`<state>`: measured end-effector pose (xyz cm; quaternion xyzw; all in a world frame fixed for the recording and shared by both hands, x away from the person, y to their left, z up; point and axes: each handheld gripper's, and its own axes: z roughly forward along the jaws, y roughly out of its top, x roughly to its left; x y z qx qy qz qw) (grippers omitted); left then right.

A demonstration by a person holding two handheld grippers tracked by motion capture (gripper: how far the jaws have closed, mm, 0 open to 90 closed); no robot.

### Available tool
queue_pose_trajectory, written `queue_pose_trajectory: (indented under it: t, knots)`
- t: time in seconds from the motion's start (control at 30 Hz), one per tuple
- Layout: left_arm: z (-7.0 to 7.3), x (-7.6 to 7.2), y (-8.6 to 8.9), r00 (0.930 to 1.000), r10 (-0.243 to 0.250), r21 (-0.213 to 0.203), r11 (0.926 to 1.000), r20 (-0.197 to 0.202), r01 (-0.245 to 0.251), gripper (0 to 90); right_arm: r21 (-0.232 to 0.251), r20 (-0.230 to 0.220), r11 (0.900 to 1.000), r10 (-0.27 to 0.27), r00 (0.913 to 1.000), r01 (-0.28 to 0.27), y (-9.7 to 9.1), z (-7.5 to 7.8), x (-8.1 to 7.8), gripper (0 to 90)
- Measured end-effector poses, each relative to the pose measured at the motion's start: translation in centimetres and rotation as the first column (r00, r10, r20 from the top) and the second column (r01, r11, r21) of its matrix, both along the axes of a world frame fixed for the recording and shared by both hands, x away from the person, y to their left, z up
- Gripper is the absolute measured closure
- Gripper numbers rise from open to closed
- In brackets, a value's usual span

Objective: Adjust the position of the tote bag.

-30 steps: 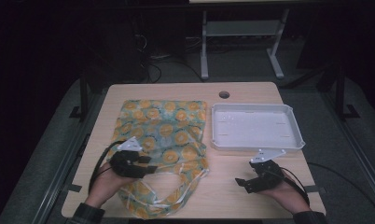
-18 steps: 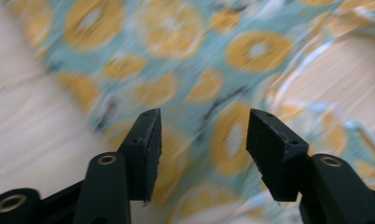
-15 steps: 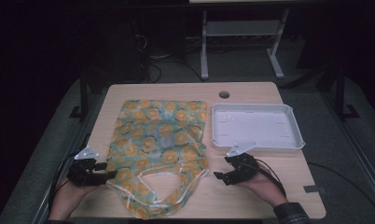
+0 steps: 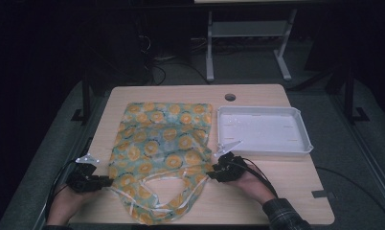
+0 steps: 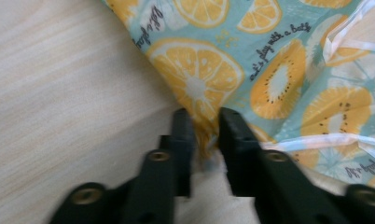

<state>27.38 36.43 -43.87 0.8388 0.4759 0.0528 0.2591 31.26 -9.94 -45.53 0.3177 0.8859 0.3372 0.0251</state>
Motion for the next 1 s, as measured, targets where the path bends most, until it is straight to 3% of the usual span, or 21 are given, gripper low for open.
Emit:
queue_pose_trajectory:
  t: [0.13,0.3,0.47,0.67,0.77,0.87,0.97,1.0]
  knots:
    - [0.1,0.2,-0.1,0.9997,-0.018,-0.012,0.9998,-0.014,0.018,89.4,-0.03,-0.004,0.9995,0.008,1.0,-0.008,0.0,-0.2,0.2,87.0]
    - [0.2,0.1,-0.8,0.9981,-0.053,-0.083,0.9953,-0.03,0.051,89.7,-0.044,0.016,0.999,0.004,0.9999,-0.003,-1.2,0.2,0.4,88.0]
    - [0.2,-0.1,-2.8,0.9916,-0.124,-0.159,0.9802,-0.037,0.117,89.6,-0.071,0.033,0.9971,-0.025,0.9991,0.027,-3.3,0.8,1.0,87.9]
    - [0.1,-0.7,-4.8,0.9769,-0.205,-0.173,0.966,-0.061,0.192,89.4,-0.093,0.013,0.9954,-0.02,0.9997,0.021,-5.2,0.7,1.5,87.2]
    - [-0.1,-1.2,-4.8,0.977,-0.199,-0.158,0.9698,-0.076,0.185,89.3,-0.103,-0.002,0.9947,-0.006,1.0,0.006,-5.7,0.4,1.4,83.9]
    - [-0.2,-1.5,-4.2,0.9833,-0.167,-0.144,0.9772,-0.072,0.156,87.6,-0.086,-0.011,0.9963,0.0,0.9999,-0.001,-6.0,0.6,1.3,74.7]
    - [0.1,-2.0,-3.5,0.9898,-0.136,-0.109,0.9854,-0.043,0.131,74.8,-0.067,-0.01,0.9977,0.002,1.0,-0.002,-6.2,1.1,1.1,62.4]
    - [0.2,-2.2,-3.4,0.9915,-0.127,-0.116,0.9856,-0.028,0.123,72.7,-0.057,-0.002,0.9984,0.006,1.0,-0.006,-6.2,1.3,1.0,59.7]
